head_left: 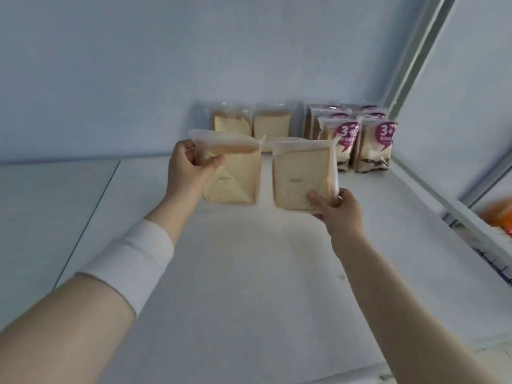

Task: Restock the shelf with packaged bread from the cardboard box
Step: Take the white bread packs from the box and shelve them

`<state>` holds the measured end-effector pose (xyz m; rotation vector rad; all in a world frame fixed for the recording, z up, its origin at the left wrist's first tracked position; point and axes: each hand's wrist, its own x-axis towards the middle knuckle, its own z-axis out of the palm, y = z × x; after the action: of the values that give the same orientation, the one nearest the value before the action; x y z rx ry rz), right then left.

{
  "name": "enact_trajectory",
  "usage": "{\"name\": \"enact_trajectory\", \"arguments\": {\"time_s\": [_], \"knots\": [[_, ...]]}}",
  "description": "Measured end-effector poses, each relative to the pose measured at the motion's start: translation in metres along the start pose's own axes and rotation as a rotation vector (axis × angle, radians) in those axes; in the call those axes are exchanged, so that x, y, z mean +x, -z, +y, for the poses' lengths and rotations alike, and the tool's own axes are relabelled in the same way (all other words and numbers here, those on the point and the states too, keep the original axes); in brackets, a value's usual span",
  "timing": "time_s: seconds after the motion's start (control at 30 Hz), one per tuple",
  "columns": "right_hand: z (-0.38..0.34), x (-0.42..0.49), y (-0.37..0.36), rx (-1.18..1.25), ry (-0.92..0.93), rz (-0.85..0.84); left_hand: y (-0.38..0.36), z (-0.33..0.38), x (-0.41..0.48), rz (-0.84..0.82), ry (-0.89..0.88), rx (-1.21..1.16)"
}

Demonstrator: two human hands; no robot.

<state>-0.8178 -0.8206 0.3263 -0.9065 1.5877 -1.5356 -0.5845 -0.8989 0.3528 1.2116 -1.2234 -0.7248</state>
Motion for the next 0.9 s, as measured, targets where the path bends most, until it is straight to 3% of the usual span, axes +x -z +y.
{"name": "enact_trajectory", "arguments": {"time_s": [0.37, 0.57, 0.8, 0.9], "knots": [[0.033, 0.158, -0.095, -0.147, 0.114, 0.092, -0.067, -0.075, 0.122, 0.152, -0.017, 0.034], [0.036, 0.175, -0.105, -0.420, 0.184, 0.170, -0.078, -0.090, 0.131, 0.184, -0.120, 0.123], [0.030, 0.166, -0.110, -0.422, 0.178, 0.164, -0.076, -0.080, 0.127, 0.207, -0.048, 0.083], [0.025, 0.145, -0.104, -0.488, 0.223, 0.132, -0.064, -0.071, 0.112, 0.267, -0.067, 0.231]]}}
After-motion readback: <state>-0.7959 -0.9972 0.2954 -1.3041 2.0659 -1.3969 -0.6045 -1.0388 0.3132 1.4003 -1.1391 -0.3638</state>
